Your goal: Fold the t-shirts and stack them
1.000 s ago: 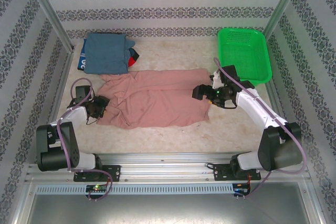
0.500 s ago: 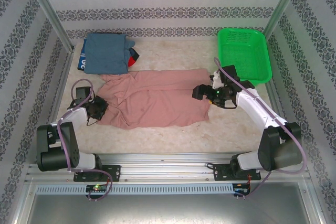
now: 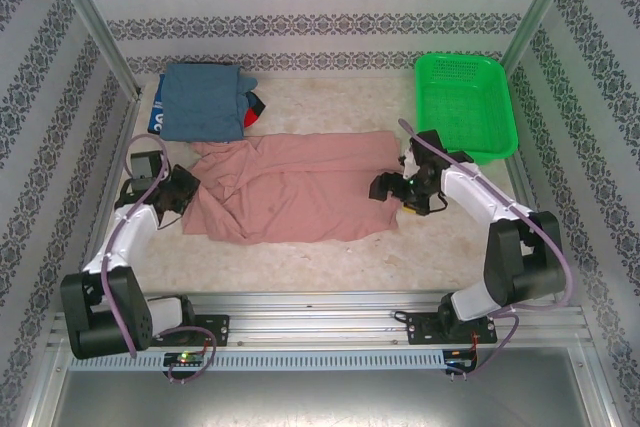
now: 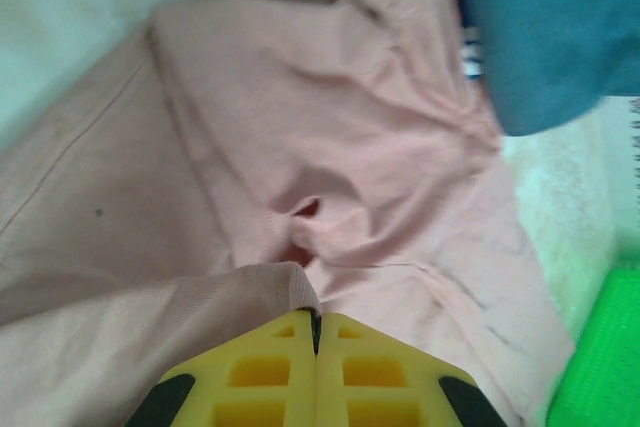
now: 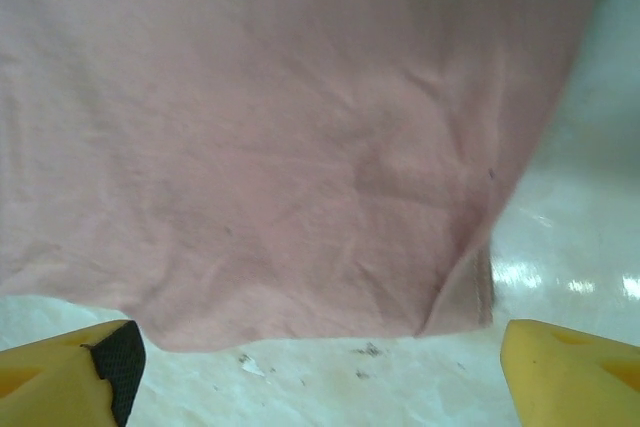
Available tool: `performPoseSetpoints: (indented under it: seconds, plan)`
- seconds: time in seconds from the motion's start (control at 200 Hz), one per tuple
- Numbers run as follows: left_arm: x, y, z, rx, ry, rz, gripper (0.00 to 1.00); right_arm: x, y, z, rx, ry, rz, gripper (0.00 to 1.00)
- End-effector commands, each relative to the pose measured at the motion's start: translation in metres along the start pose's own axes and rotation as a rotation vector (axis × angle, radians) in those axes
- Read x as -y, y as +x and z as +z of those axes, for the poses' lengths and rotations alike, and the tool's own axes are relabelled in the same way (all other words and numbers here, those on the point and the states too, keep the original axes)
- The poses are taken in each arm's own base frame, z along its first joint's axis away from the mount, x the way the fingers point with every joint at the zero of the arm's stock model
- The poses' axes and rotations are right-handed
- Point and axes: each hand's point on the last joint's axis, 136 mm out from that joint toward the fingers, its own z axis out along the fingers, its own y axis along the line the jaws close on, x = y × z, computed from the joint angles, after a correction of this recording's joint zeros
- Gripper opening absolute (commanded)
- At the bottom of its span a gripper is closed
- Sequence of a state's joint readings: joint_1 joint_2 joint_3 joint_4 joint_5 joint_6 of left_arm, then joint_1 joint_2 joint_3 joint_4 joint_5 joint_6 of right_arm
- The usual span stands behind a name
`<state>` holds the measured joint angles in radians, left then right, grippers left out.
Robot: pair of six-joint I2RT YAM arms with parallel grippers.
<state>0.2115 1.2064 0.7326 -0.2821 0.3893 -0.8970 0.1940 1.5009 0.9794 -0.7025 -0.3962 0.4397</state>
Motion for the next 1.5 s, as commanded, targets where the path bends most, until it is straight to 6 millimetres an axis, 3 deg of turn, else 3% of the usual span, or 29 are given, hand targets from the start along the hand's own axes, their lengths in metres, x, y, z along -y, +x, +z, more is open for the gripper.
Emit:
performPoseSetpoints:
  seconds: [0.0, 0.23, 0.535, 0.779, 1.249, 1.494]
  plan:
    - [0.005, 0.002, -0.017, -0.012, -0.004, 0.027, 0.00, 0.014, 0.022, 0.014, -0.057, 0.044, 0.075, 0.87]
    - [0.023, -0.003, -0.031, 0.005, 0.037, 0.064, 0.00, 0.023, 0.027, 0.034, -0.092, 0.077, 0.102, 0.64]
    - [0.034, -0.012, -0.043, 0.032, 0.040, 0.100, 0.00, 0.052, 0.027, 0.037, -0.105, 0.230, 0.126, 0.40]
    - [0.039, -0.025, -0.048, 0.067, 0.033, 0.109, 0.00, 0.058, 0.017, 0.028, -0.067, 0.286, 0.126, 0.00]
    - [0.042, -0.051, -0.066, 0.122, 0.009, 0.128, 0.00, 0.046, 0.014, -0.025, -0.095, 0.179, 0.057, 0.00]
    - [0.046, -0.059, -0.068, 0.136, 0.008, 0.135, 0.00, 0.045, 0.003, -0.040, -0.092, 0.168, 0.026, 0.00]
